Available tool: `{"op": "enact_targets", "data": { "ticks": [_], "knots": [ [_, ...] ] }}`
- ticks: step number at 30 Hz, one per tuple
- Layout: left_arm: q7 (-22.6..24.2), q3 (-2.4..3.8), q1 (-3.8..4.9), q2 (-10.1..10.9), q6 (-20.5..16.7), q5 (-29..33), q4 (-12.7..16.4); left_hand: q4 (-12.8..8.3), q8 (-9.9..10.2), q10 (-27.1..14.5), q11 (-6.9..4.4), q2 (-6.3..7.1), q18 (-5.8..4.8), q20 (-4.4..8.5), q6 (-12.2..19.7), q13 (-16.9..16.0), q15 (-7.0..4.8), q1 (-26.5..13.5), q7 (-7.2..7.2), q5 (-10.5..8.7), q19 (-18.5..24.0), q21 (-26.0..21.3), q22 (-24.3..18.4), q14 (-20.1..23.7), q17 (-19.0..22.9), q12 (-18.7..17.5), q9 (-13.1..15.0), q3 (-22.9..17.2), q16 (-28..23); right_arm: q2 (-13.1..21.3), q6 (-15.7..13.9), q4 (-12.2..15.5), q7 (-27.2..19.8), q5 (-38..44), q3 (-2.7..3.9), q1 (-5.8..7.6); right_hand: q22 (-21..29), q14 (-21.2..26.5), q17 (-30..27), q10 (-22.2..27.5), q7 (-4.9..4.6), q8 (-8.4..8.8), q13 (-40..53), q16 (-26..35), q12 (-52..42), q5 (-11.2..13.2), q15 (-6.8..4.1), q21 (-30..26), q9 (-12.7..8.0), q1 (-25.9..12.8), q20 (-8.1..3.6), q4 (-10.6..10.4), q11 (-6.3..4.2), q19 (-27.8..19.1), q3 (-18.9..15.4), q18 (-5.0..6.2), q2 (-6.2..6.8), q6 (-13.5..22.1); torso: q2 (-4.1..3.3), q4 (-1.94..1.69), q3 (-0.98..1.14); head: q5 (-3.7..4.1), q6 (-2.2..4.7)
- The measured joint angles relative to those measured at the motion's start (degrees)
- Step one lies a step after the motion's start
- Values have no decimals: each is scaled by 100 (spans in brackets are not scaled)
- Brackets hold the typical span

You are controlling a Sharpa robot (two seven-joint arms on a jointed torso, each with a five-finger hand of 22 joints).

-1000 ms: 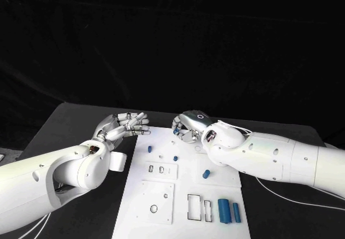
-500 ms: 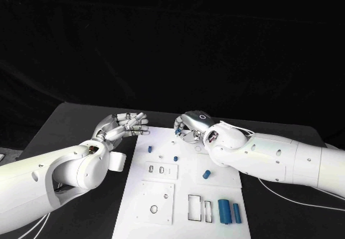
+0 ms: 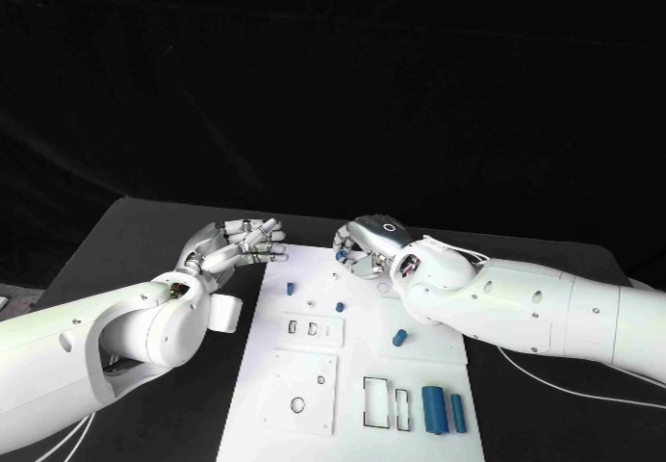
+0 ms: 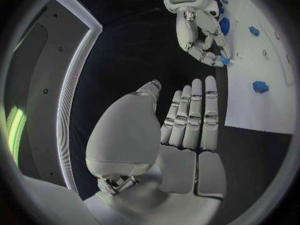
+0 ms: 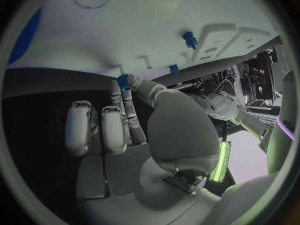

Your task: Assemble the parts on the task board

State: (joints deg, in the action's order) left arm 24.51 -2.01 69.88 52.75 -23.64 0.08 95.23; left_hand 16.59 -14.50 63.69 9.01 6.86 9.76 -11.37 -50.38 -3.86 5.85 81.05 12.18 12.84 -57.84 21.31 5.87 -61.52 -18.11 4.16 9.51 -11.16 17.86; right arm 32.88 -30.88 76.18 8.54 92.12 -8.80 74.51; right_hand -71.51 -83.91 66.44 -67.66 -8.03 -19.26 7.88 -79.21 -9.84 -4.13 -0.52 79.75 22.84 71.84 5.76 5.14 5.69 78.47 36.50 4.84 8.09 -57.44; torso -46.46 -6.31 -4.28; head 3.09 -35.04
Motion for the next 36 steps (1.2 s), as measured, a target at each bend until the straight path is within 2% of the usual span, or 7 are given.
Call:
{"op": "enact_targets", "data": {
  "ticks": [36],
  "knots": [
    [-23, 0, 1, 18, 7, 0, -2, 0, 0, 0, 0, 0, 0, 0, 0, 0, 20, 0, 0, 0, 0, 0, -6, 20, -16, 0, 0, 0, 0, 70, 35, 54, 71, 101, 15, 1, -11, 0, -12, -29, 28, 13, -1, 0, 3, -22, 0, 0, 26, -69, -1, 0, -73, 0, -1, 0, 68, 13, -21, -18, -19, 19, -12]
  ]
}}
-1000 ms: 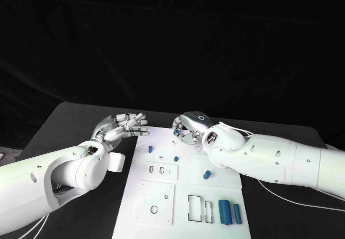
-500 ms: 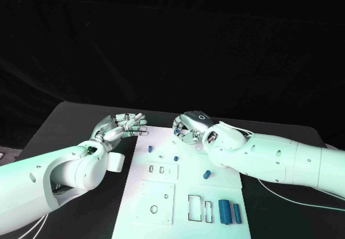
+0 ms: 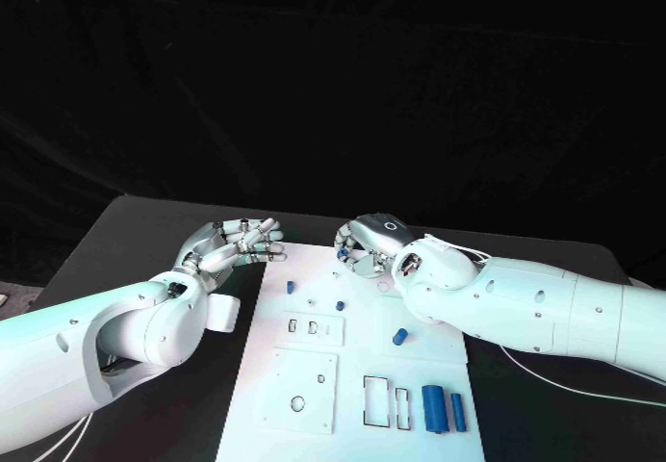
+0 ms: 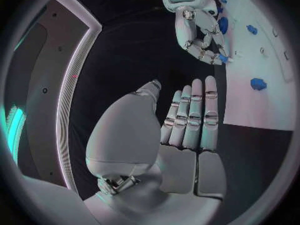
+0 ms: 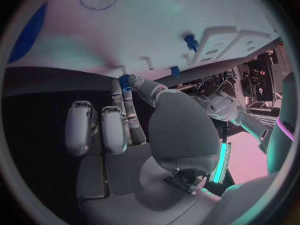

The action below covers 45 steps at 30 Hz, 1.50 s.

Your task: Assemble the parts on the task board

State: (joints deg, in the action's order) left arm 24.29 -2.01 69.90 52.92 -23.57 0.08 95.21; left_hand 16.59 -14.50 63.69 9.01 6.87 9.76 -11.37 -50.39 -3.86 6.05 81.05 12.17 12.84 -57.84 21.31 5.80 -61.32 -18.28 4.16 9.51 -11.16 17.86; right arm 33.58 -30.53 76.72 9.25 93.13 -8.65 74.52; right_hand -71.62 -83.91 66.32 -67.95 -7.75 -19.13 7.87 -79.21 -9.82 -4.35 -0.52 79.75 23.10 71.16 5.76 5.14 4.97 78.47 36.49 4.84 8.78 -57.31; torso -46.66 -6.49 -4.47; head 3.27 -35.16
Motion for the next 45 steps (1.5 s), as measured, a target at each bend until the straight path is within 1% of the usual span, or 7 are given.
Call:
{"op": "enact_targets", "data": {
  "ticks": [4, 5, 9, 30, 37, 45],
  "knots": [
    [-1, 0, 0, 3, 2, 0, 0, 0, 0, 0, 0, 0, 0, 0, 0, 0, 0, 0, 0, 0, 0, 0, 0, 0, 0, 0, 0, 0, 0, 5, 0, 0, 12, 15, 1, 0, 0, 0, 0, -1, 0, 12, 3, 0, 0, 1, 0, 0, 0, -14, 0, 0, -1, 0, 0, 0, 14, 1, -1, -1, -1, 4, 1],
    [-1, 0, 0, 4, 2, 0, 0, 0, 0, 0, 0, 0, 0, 0, 0, 0, 0, 0, 0, 0, 0, 0, 0, 0, 0, 0, 0, 0, 0, 8, 0, -1, 16, 18, 1, 0, 0, 0, 0, -30, 0, 12, 4, 0, 9, 1, 0, 0, 0, -14, 0, 0, -30, 0, 0, 0, 14, 1, -1, -1, -1, 5, 1],
    [-3, 0, 0, 9, 4, 0, -3, 0, 0, 0, 0, 0, 0, 0, 0, 0, 0, 0, 0, 0, 0, 0, 1, 0, 0, 0, 0, 0, 0, 27, 2, -3, 32, 28, 2, 0, 0, 0, 0, -41, 8, -13, 5, 0, 21, 1, 0, 0, 1, -13, 0, 0, -40, 0, 0, 0, 13, 10, -1, -5, -2, 8, 1],
    [-14, -1, 0, 22, 16, 0, -32, 0, 0, 0, 0, 0, 0, 0, 0, 0, 0, 0, 0, 0, 0, 0, -4, 0, -7, 0, 0, 0, -23, 99, -12, 86, 61, 41, -3, -15, -29, 0, -1, -41, 3, -14, 9, 0, 48, -21, 0, 0, 7, -5, 0, -16, -40, 0, -16, 0, 4, 21, -7, -7, -5, -5, 9],
    [-21, -1, 1, 22, 21, 0, -38, 0, 0, 0, 0, 0, 0, 0, 0, 0, 0, 0, 0, 0, 0, 0, -4, 0, -12, 0, 0, 0, -23, 86, -7, 105, 60, 41, -10, -33, -36, 0, -1, -41, 10, -13, 6, 0, 31, -15, 0, 0, 13, -5, 0, -16, -40, 0, -17, 0, 5, 29, -9, -16, -10, 1, 16],
    [-29, -1, 1, 24, 28, 0, -39, 0, 0, 0, 0, 0, 0, 0, 0, 0, 0, 0, 0, 0, 0, 0, -4, 0, -11, 0, 0, 0, -23, 90, 0, 110, 64, 38, -14, -37, -35, 0, -2, -41, 10, -10, 14, 0, 31, -22, 0, 0, 11, -5, 0, -16, -40, 0, -17, 0, 5, 30, -9, -14, -14, -1, 9]
  ]
}}
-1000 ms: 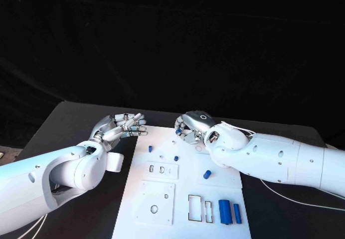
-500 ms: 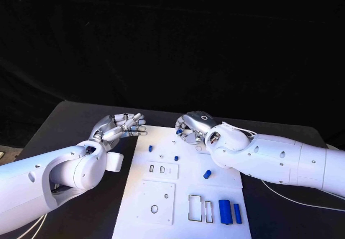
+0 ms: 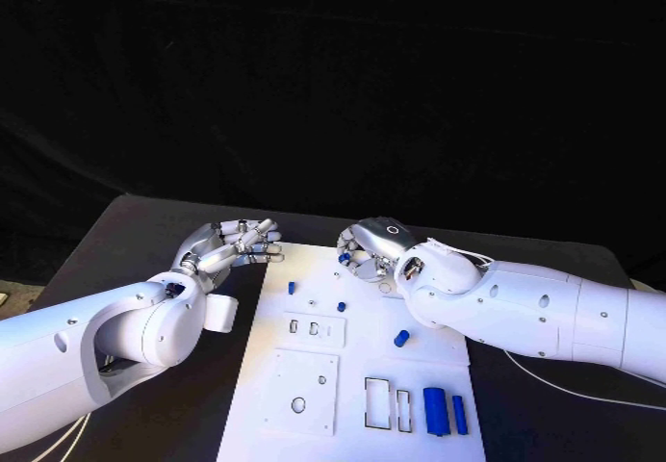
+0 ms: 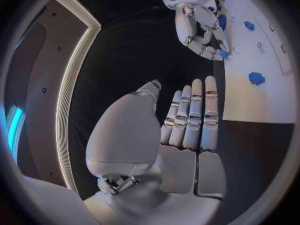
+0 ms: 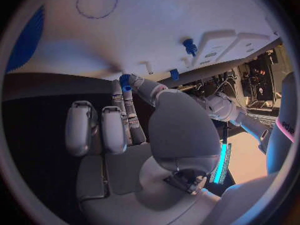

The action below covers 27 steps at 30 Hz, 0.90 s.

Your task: Assemble the parts on the task board

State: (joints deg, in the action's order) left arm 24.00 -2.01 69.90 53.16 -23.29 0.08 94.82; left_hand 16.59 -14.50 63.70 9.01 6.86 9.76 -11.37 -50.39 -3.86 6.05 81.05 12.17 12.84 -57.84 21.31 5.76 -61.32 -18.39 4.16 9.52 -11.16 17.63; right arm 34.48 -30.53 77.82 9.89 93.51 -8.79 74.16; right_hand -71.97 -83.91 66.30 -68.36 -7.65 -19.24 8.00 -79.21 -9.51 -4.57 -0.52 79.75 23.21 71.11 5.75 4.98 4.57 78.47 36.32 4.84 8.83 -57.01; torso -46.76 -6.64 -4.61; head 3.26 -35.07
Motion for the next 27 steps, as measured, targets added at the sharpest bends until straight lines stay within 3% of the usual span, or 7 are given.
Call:
{"op": "enact_targets", "data": {
  "ticks": [5, 10, 14, 15, 21, 27],
  "knots": [
    [-5, 1, 0, 2, 4, 0, 0, 0, 0, 0, 0, 0, 0, 0, 0, 0, 0, 0, 0, 0, 0, 0, 0, 0, 0, 0, 0, 0, 0, -14, 7, -20, 8, -1, 0, -2, 63, -6, -89, 53, -35, 31, 9, 0, 55, -9, 7, -53, 13, -6, 33, -23, -21, -33, -23, 0, 6, 61, 0, -2, -2, -1, 7],
    [-10, 1, 0, 2, 8, 0, 1, 0, 0, 0, 0, 0, 0, 0, 0, 0, 0, 0, 0, 0, 0, 0, 0, 0, 0, 0, 0, 0, 0, -44, 75, -77, 26, -6, -16, -18, 397, -4, -383, 544, -198, 279, -93, 150, 291, -72, 172, -296, -31, -139, 133, -107, 130, -282, -37, 0, 183, 469, 0, -5, -6, 6, 13],
    [-14, 1, 0, 4, 10, 0, 3, 0, 0, 0, 0, 0, 0, 0, 0, 0, 0, 0, 0, 0, 0, 0, 0, 0, 0, 0, 0, 0, 0, -57, 150, -99, 48, -10, -20, -25, 822, 31, -710, 897, -250, 531, -163, 318, 345, -74, 217, -612, -98, -164, 204, -161, 216, -558, -173, 0, 304, 803, -1, -6, -5, 9, 14],
    [-15, 1, 0, 5, 11, 0, 3, 0, 0, 0, 0, 0, 0, 0, 0, 0, 0, 0, 0, 0, 0, 0, 1, 0, 1, 0, 0, 0, 0, -57, 164, -99, 51, -11, -20, -25, 884, 31, -743, 950, -249, 557, -174, 321, 345, -74, 217, -668, -98, -153, 208, -167, 224, -598, -213, 61, 316, 820, -1, -5, -5, 9, 14],
    [-20, -2, 0, 15, 15, 0, 3, 0, 22, 0, 0, 0, -1, 0, 0, 0, 0, 0, 0, 0, 0, 0, -6, 0, -11, 0, 0, 0, 0, 29, 225, 9, 64, -14, -19, -24, 916, 31, -768, 986, -249, 563, -180, 321, 330, -146, 217, -693, -92, -142, 215, -192, 226, -606, -284, 90, 326, 820, 0, -2, -5, 13, 11],
    [-24, -1, 0, 36, 20, 0, -7, 0, 22, 0, 0, 0, -1, 0, 0, 0, 0, 0, 0, 0, 0, 0, -5, 0, -11, 0, 0, 0, 0, 468, 212, 411, 72, -39, 3, -13, 733, 31, -703, 870, -238, 563, -171, 297, 127, -312, 217, -621, -50, -142, 200, -232, 196, -462, -357, 90, 326, 657, 17, 24, 5, 54, 34]
  ]
}}
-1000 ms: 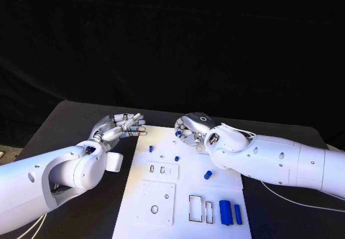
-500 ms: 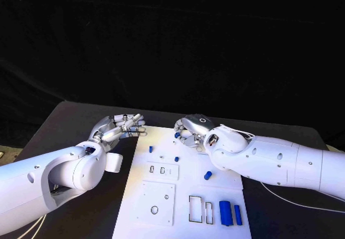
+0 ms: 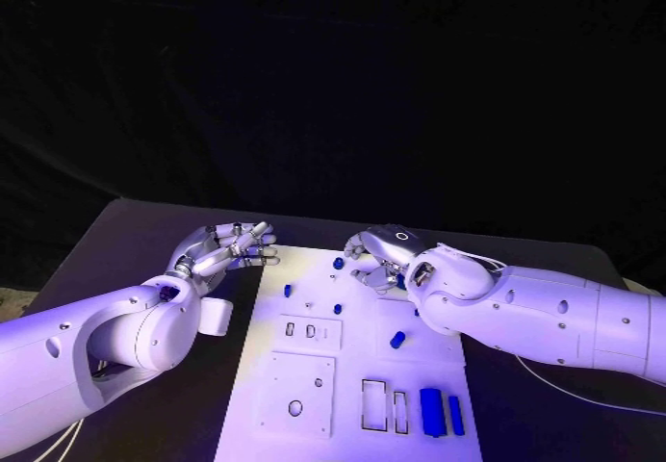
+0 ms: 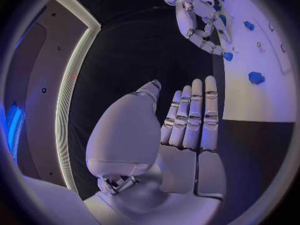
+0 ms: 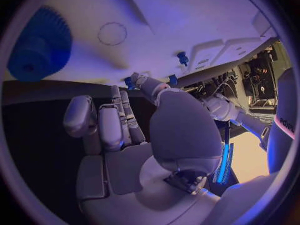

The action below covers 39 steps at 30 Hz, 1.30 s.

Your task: Assemble the parts on the task board

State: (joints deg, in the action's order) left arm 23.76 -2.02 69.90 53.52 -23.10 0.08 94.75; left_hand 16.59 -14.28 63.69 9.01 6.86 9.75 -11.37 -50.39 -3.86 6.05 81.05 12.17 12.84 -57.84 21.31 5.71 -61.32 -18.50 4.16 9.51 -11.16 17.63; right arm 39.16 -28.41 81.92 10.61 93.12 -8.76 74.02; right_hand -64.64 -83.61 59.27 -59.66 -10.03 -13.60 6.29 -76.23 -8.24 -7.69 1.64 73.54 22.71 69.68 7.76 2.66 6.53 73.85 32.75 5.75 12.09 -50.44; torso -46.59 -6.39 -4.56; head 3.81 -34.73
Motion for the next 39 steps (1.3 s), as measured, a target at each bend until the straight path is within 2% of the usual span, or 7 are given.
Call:
{"op": "enact_targets", "data": {
  "ticks": [6, 11, 16, 17, 21, 26, 39],
  "knots": [
    [-2, 0, 0, 5, 10, 0, -47, 0, 0, 0, 0, 0, -1, 0, 0, 0, 0, 0, 0, 0, 0, 0, 0, 0, 0, -20, 0, 0, 0, 659, -78, 476, -12, -231, 51, 101, -462, -44, 376, -625, 51, 0, 113, -234, -347, -63, -44, 307, 34, 0, -59, -106, -98, 322, -7, 0, 0, -167, 48, 57, 21, 42, 19],
    [-2, -1, -1, -11, 28, 0, -141, 0, 0, 0, 0, 0, -1, 0, 0, 0, 0, 0, 0, 0, 0, 0, 1, 0, -5, -20, 0, 0, 0, 1218, -79, 821, -34, -847, 65, 173, -796, -40, 656, -1403, 150, 33, 740, -415, -1171, -236, -232, 515, 70, -83, -214, -225, -299, 518, -368, -93, 174, -110, 104, 120, 55, 64, 27],
    [-2, -2, -2, -34, 53, 0, -200, 0, 0, 0, 0, 0, -1, 0, 0, 0, 0, 0, 0, 0, 0, 0, 1, 0, -5, -20, 0, 0, -22, 1493, 30, 928, -47, -1420, 67, 192, -989, -32, 998, -606, 183, -39, 2809, -619, -3271, -564, -239, 585, 249, -16, -240, -456, -308, 574, -913, -94, 165, 52, 157, 168, 104, 71, 22],
    [-2, -2, -2, -37, 59, 0, -209, 0, 0, 0, 0, 0, 0, 0, 0, 0, 0, 0, 0, 0, 0, 0, 1, 0, -5, -20, 0, 0, -22, 1520, 59, 936, -48, -1499, 67, 194, -1017, -32, 1140, -595, 161, -57, 3256, -685, -3705, -584, -239, 625, 272, -15, -232, -504, -308, 621, -961, -170, 164, 74, 163, 175, 112, 73, 22],
    [-2, -2, -4, -46, 82, 0, -227, 0, 0, 0, 0, 0, -1, 0, 0, 0, 0, 0, 0, 0, 0, 0, 1, 0, -5, -20, 0, 0, -22, 1561, 187, 912, -48, -1741, 67, 193, -1031, -31, 1556, -1019, 132, -79, 4923, -944, -5258, -607, -239, 790, 325, 17, -208, -649, -277, 781, -1106, -181, 132, 145, 183, 202, 141, 82, 11],
    [-3, -3, -5, -58, 113, 0, -236, 0, 0, -21, -22, 0, -1, 0, 0, 0, 0, 0, 0, 0, 0, 0, 1, 0, -5, -20, 0, 0, -22, 1456, 349, 773, -24, -1903, 59, 154, -1031, -39, 1570, -1379, 111, -102, 5918, -1134, -6158, -607, -203, 913, 352, 45, -161, -751, -242, 874, -1239, -269, 104, 205, 190, 210, 168, 74, -12],
    [-7, -5, -8, -61, 157, 0, -228, 0, 0, -21, -21, 0, 0, 0, 0, 0, 0, 0, 0, 0, 0, 0, 2, 0, -9, -20, 0, 0, -22, 1096, 591, 340, 35, -2048, 43, 20, -1030, -51, 1569, -1494, 84, -101, 6325, -1197, -6508, -607, -175, 981, 360, 98, -139, -804, -207, 935, -1323, -269, 51, 274, 186, 199, 157, 83, -68]
  ]
}}
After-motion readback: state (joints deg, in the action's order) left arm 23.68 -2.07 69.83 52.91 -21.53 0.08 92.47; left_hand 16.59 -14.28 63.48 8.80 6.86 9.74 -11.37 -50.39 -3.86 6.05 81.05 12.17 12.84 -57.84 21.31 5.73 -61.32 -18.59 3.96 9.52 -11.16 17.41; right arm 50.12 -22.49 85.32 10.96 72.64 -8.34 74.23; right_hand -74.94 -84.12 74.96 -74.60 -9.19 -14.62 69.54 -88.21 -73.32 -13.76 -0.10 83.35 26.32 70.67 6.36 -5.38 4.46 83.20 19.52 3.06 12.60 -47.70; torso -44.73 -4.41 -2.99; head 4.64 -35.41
